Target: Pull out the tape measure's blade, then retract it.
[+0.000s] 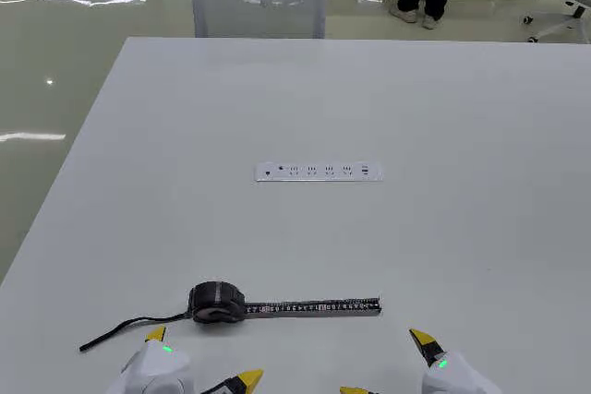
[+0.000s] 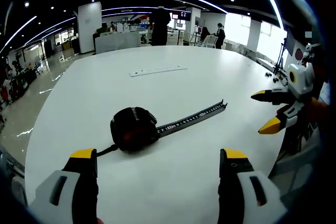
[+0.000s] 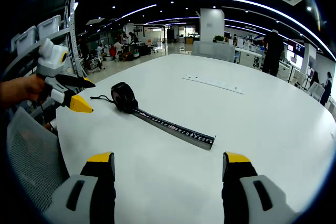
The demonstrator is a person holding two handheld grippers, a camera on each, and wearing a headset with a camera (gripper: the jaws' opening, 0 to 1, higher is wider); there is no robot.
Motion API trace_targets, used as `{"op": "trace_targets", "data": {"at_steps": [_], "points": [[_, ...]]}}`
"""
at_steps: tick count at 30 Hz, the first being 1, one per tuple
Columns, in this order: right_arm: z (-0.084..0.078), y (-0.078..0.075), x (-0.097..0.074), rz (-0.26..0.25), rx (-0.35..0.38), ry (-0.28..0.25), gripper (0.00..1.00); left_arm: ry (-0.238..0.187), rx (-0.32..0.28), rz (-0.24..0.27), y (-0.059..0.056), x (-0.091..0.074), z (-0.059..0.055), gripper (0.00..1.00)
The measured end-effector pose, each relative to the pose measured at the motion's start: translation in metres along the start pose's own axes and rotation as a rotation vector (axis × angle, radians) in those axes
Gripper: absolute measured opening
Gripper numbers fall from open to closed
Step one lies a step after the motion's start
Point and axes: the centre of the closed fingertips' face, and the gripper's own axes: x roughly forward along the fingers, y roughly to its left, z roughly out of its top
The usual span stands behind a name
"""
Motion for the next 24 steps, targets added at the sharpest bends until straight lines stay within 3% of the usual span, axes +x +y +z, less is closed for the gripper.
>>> {"op": "trace_targets", "data": {"at_steps": [6, 8, 13, 24], "points": [[0.001, -0.003, 0.005, 0.040, -0.056, -0.006, 0.83, 0.024, 0.002, 0.003, 0.002, 0.010, -0.002, 0.93], [0.001, -0.006, 0.006, 0.052, -0.060, -0.011, 0.77, 0.031, 0.003, 0.011, 0.005, 0.012, -0.001, 0.93], [0.005, -0.016, 0.010, 0.067, -0.085, -0.027, 0.74, 0.045, -0.007, 0.025, 0.009, 0.018, 0.000, 0.92], [0.003, -0.028, 0.014, 0.137, -0.171, 0.010, 0.72, 0.089, -0.028, 0.010, 0.015, 0.028, 0.008, 0.90]]}}
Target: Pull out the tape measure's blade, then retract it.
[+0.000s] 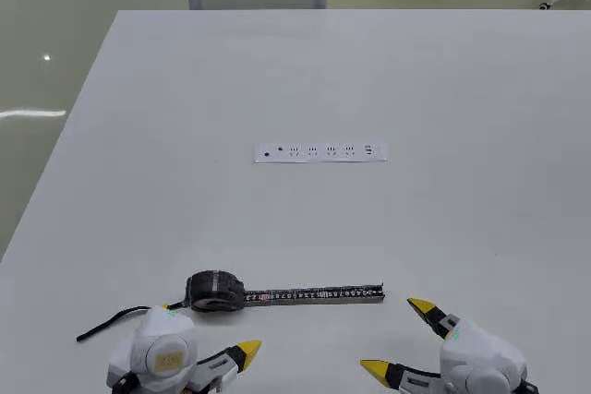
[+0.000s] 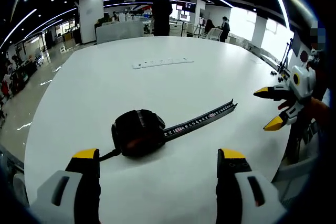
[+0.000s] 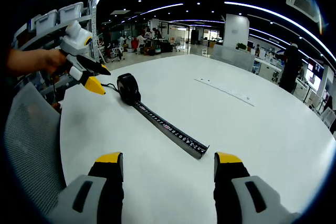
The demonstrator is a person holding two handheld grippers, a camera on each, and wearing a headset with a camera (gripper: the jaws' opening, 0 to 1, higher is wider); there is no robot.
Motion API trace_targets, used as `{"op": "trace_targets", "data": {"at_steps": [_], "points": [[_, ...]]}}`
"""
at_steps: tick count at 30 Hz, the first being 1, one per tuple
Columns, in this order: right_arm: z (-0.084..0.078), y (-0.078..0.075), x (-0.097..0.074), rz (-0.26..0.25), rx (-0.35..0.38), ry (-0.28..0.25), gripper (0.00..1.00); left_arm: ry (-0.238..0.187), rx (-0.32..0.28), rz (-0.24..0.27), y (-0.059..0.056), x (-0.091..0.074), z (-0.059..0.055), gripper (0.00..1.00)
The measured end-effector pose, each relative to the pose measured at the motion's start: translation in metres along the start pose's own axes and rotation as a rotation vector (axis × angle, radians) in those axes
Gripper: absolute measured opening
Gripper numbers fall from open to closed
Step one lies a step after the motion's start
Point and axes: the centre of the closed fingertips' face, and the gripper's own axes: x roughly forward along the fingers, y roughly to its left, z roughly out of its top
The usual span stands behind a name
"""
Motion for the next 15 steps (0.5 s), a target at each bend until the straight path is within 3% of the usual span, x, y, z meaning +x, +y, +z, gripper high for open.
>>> {"op": "trace_targets", "data": {"at_steps": [5, 15], "points": [[0.001, -0.009, 0.003, 0.028, -0.083, 0.014, 0.65, 0.021, 0.000, 0.003, 0.002, 0.007, 0.003, 0.89], [0.004, -0.020, 0.015, 0.113, -0.155, 0.020, 0.59, 0.053, -0.005, -0.007, 0.002, 0.020, 0.006, 0.86]]}}
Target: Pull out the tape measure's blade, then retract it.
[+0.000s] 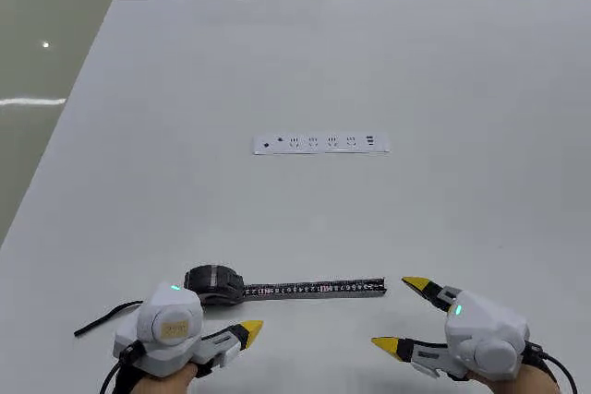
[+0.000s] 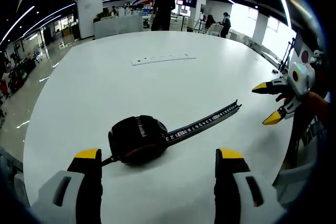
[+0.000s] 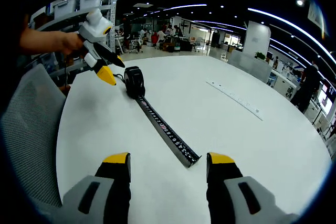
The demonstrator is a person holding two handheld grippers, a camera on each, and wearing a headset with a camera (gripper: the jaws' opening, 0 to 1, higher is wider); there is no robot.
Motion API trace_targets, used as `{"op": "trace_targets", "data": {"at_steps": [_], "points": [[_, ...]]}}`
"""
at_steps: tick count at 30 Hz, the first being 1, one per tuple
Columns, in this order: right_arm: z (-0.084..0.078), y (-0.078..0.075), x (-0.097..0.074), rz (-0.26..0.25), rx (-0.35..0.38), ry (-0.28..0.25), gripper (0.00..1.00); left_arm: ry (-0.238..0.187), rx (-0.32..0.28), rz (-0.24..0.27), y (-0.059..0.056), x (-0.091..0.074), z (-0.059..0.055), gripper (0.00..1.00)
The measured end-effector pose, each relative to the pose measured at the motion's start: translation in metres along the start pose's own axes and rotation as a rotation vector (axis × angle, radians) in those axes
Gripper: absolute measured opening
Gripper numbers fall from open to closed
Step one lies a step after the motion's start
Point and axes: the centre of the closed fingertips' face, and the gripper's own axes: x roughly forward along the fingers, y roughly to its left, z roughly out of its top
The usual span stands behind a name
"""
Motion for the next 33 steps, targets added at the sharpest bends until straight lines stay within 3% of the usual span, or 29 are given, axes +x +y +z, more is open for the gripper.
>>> {"op": "trace_targets", "data": {"at_steps": [15, 26, 33], "points": [[-0.010, -0.017, 0.017, 0.137, -0.078, 0.015, 0.48, 0.046, -0.029, 0.000, 0.009, 0.013, -0.002, 0.83], [-0.023, -0.020, 0.030, 0.234, -0.141, 0.038, 0.38, 0.077, -0.036, -0.006, 0.017, 0.022, -0.002, 0.80], [-0.026, -0.023, 0.037, 0.278, -0.220, 0.055, 0.36, 0.091, -0.031, -0.008, 0.020, 0.028, 0.000, 0.78]]}}
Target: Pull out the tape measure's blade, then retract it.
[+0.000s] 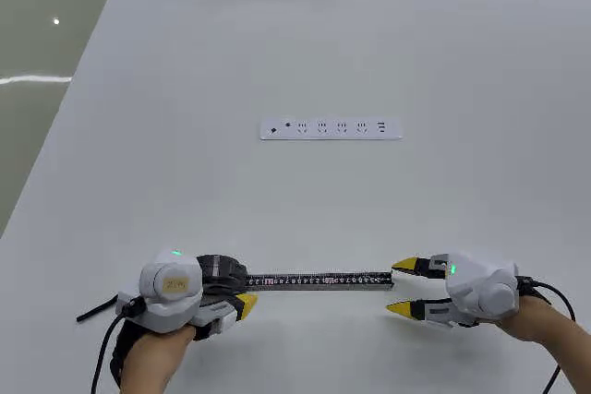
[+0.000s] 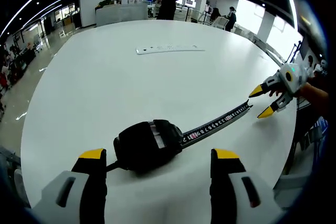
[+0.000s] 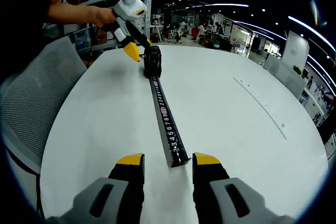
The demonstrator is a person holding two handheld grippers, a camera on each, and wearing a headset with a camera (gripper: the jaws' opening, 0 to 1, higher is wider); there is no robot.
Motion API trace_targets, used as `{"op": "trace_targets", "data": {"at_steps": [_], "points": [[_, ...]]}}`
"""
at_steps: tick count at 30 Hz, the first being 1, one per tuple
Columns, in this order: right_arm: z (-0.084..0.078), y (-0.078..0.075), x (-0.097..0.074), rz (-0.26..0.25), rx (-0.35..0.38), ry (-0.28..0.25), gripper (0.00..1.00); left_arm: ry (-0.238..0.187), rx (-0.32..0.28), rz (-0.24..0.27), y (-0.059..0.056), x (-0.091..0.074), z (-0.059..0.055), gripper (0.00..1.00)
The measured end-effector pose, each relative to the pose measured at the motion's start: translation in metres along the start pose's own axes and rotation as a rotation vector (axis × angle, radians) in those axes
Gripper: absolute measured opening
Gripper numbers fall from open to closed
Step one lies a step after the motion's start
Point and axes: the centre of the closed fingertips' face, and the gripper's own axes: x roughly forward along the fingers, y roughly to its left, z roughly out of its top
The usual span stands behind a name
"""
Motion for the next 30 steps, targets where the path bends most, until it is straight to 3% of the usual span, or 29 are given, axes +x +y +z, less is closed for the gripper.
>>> {"op": "trace_targets", "data": {"at_steps": [11, 30], "points": [[-0.007, -0.007, 0.010, 0.076, -0.070, 0.029, 0.26, 0.006, 0.002, 0.005, 0.006, 0.003, 0.006, 0.73], [-0.016, -0.011, 0.019, 0.158, -0.080, 0.043, 0.18, 0.019, 0.005, 0.003, 0.005, 0.005, 0.010, 0.69]]}}
